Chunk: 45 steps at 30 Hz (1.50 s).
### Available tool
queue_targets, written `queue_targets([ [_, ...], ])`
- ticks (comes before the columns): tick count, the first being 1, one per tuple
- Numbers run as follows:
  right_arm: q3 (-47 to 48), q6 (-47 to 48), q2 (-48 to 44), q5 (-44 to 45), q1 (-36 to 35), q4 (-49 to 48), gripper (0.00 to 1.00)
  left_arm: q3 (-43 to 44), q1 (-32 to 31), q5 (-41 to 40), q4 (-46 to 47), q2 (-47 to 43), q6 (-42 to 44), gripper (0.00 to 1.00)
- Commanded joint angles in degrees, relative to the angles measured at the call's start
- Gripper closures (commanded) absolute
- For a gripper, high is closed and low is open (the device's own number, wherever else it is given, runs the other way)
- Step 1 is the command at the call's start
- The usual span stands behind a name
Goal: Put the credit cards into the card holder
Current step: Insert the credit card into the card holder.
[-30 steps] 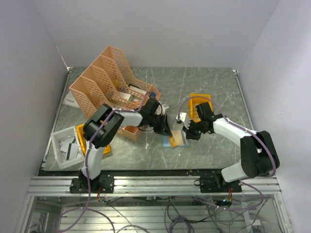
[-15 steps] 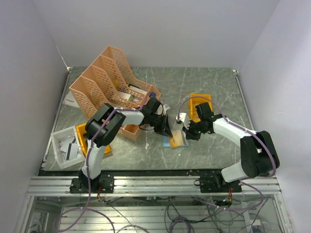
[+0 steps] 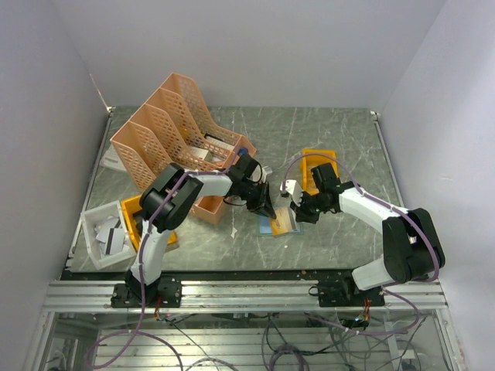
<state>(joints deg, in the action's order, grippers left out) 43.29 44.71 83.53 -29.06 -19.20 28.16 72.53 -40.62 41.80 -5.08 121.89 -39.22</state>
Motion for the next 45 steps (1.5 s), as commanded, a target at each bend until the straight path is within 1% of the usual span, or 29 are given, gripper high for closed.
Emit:
queue_targets([
  [1,0.04,0.64,0.03,-0.03,-0.32,0.48,1.00,0.74,-0.11,-4.26,-5.49,3.41,1.00,0.87],
  [17,-0.05,0.98,0.39,-0.12,-0.32,0.84,1.00,4.29,0.55,-4.77,-6.22,4.34,1.22,0.88],
  [34,0.21,0.69,0.28,-1.03,-0.40,0.92,1.00,6.04,0.30,-3.79,-7.74,5.73,2.40,0.84],
  [40,0.39,0.24,-1.70,-3.00,-0.46,0.52,1.00,6.63,0.24,-4.25,-8.16,5.97,2.31,0.82],
  [45,0.45,1.00,-6.05,-6.98,-0.46,-0.44,1.00,6.49,0.23,-4.20,-7.77,6.16,2.12,0.81],
])
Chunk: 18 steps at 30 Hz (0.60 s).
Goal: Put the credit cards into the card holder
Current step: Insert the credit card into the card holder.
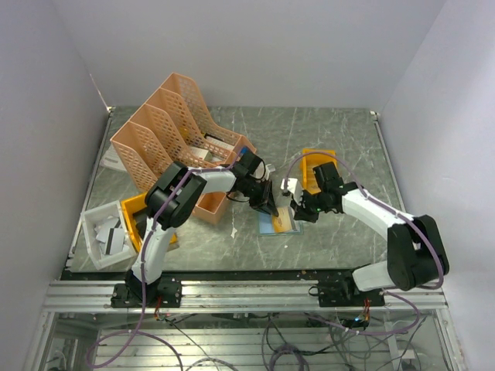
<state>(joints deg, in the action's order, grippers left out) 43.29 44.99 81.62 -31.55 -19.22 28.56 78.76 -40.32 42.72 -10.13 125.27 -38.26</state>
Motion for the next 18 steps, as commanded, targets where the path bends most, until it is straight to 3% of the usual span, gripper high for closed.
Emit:
queue_targets([
  [1,0.40,1.44,-5.22,-6.13,-0.44,-0.82,1.00,0.13,-0.07,-5.04,-2.46,2.85,1.07,0.81],
  [5,0.50,5.37,-7.08,-11.44,-3.78,0.16,1.00,0.15,0.03,-4.86,-2.55,2.90,1.21,0.81],
  [10,1.06,4.93,-6.07,-5.06,-13.76,-4.36,1.00,-0.16,-0.03,-4.66,-2.55,3.05,1.52,0.81],
  [18,3.50,4.69,3.19,9.49,-23.96,-10.01,1.00,-0.29,0.03,-4.53,-3.04,2.81,2.08,0.80],
])
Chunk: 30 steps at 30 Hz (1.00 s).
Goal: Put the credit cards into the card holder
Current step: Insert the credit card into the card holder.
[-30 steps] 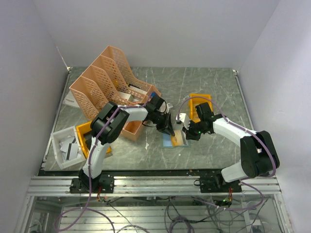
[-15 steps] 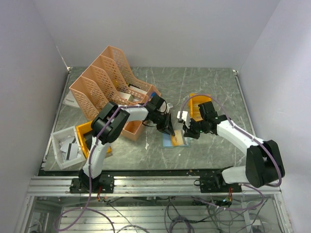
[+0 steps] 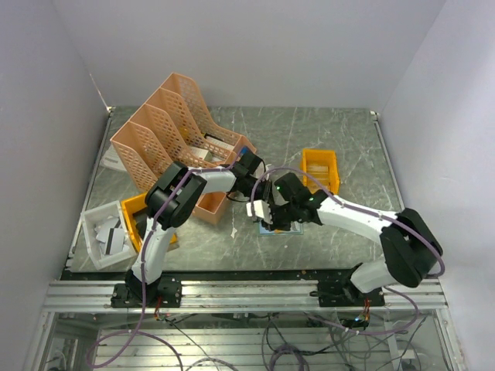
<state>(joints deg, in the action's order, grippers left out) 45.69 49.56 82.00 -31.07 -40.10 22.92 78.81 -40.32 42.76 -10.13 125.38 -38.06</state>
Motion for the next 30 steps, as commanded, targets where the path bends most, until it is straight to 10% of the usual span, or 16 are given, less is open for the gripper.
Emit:
queue_targets([
  [1,1.27,-0.27,3.91,10.82,-3.73,-5.02,1.00,-0.32,0.04,-4.55,-2.99,2.75,1.84,0.80],
  [30,0.20,-3.77,7.89,25.77,-4.64,-7.95,1.00,-0.23,0.11,-5.28,-3.35,2.08,1.92,0.64],
])
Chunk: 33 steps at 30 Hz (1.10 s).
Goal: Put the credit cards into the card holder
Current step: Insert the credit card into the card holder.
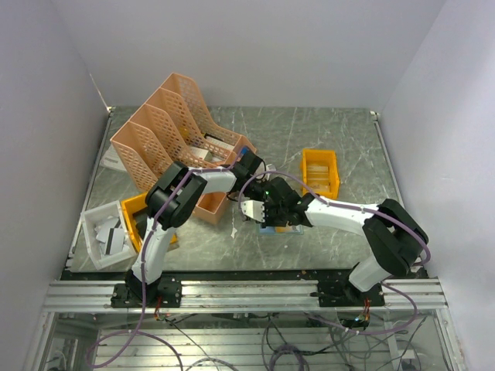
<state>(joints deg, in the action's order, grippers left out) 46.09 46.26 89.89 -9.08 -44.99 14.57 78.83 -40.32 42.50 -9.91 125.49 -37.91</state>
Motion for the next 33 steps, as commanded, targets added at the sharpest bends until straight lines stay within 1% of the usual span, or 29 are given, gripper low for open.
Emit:
queue_targets([
  [1,-0.27,-0.47,-0.03,3.94,0.26,0.38,1.00,-0.37,0.12,-5.18,-3.52,1.79,1.71,0.62],
  [3,-0.38,-0.54,-0.06,4.24,0.33,0.30,1.00,-0.71,0.15,-5.32,-3.36,1.54,1.55,0.59],
  [12,-0.77,-0.69,-0.50,5.12,1.35,0.59,1.00,-1.37,0.63,-5.58,-3.12,0.74,1.39,0.56],
  [13,-0.88,-0.69,-0.64,5.13,1.52,0.63,1.00,-1.47,0.73,-5.65,-3.09,0.66,1.38,0.51],
  [15,-1.07,-0.62,-0.76,5.41,1.81,0.72,1.00,-1.71,0.76,-5.71,-2.88,0.40,1.27,0.49],
  [23,-1.56,-0.31,-1.32,7.03,3.03,0.38,1.00,-2.75,1.13,-5.81,-2.42,-0.07,1.22,0.49],
  [33,-1.61,0.06,-2.94,6.80,5.44,1.53,1.00,-3.67,1.58,-5.94,-2.06,-0.25,1.27,0.49],
])
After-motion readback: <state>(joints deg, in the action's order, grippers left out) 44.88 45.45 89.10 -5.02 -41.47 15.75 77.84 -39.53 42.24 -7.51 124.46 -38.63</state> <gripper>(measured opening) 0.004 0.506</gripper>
